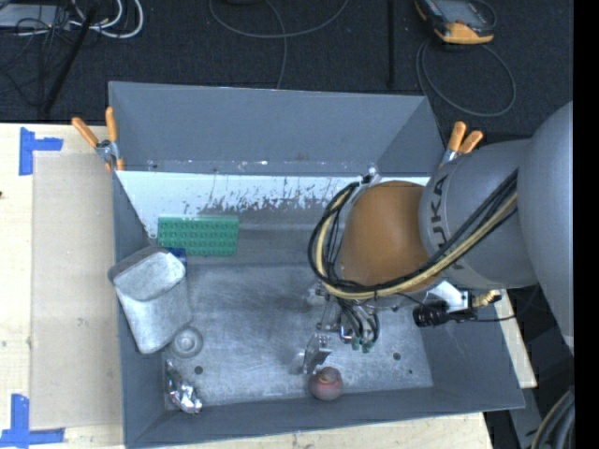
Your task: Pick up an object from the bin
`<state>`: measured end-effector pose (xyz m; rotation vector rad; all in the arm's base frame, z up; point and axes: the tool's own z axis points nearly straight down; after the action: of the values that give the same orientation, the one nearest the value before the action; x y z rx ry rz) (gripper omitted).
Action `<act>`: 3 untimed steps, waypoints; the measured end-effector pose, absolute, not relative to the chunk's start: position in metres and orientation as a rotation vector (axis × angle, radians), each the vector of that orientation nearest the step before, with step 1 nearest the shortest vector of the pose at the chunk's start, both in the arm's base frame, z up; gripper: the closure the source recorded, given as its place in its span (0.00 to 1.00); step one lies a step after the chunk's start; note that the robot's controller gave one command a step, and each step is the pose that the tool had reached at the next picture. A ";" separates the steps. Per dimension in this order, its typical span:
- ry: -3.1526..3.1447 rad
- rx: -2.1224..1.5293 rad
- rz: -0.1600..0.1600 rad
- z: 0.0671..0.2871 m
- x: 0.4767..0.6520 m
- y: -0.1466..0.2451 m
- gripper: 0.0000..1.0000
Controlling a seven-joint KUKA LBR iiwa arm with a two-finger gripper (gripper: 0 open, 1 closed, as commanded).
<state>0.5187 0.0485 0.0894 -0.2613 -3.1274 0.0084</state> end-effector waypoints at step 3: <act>-3.140 0.193 -0.002 0.073 0.475 -0.034 1.00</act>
Offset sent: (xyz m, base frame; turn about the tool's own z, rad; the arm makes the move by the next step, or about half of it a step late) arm -0.0452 -0.0687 0.0230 -0.2807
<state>0.4753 -0.0341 0.0726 0.1929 -3.1397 -0.0023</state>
